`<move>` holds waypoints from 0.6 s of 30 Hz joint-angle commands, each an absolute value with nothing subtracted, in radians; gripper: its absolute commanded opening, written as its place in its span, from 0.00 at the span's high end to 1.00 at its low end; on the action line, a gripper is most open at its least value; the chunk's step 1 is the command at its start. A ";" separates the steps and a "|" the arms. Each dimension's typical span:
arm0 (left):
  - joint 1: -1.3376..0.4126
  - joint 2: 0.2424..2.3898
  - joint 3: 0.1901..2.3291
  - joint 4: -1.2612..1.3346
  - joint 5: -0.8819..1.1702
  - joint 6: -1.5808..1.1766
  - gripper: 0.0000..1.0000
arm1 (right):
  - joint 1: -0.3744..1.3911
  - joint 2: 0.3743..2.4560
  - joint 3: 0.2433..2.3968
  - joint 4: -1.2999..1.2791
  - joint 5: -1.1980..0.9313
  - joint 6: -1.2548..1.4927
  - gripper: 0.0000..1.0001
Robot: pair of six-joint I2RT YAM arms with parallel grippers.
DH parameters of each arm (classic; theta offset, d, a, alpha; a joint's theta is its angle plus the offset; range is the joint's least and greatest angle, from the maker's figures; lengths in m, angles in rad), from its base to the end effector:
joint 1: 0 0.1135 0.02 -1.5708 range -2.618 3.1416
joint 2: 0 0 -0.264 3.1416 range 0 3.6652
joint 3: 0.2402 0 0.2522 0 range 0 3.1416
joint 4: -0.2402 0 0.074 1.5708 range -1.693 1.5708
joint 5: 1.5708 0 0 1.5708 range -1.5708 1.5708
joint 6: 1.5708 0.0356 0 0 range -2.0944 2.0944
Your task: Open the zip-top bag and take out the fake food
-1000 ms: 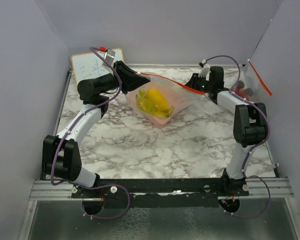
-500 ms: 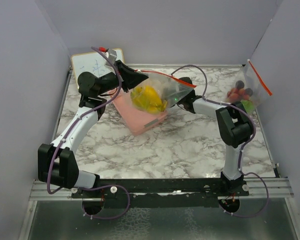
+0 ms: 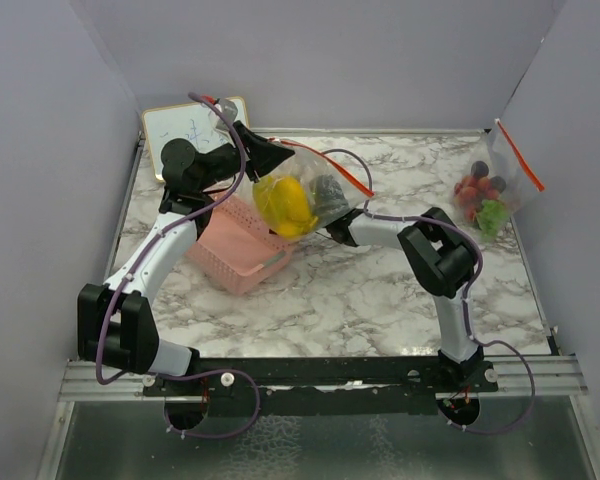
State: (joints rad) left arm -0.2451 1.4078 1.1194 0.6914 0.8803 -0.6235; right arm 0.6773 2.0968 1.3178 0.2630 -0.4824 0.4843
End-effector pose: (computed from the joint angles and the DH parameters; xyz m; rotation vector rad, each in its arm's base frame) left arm 0.3018 -0.1038 0.3998 0.5954 1.2981 -1.2374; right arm 0.3488 0.3017 0.1603 -0.5335 2.1914 1.1726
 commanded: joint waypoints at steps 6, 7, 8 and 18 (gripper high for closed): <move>-0.235 1.347 1.100 0.687 0.804 -0.595 1.00 | 0.678 2.006 1.204 0.423 -0.298 0.655 0.98; -0.235 1.343 1.099 0.687 0.801 -0.595 1.00 | 0.678 1.981 1.185 0.446 -0.284 0.666 0.98; -0.234 1.338 1.097 0.688 0.795 -0.597 1.00 | 0.679 1.960 1.172 0.456 -0.265 0.671 0.98; -0.235 1.314 1.062 0.727 0.744 -0.636 1.00 | 0.825 1.873 1.146 0.435 0.153 0.634 0.98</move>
State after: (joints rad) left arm -0.2413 1.3483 1.0622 0.6868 0.7933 -0.6201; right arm 0.7494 1.8938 1.1366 0.3691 -0.0681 0.6212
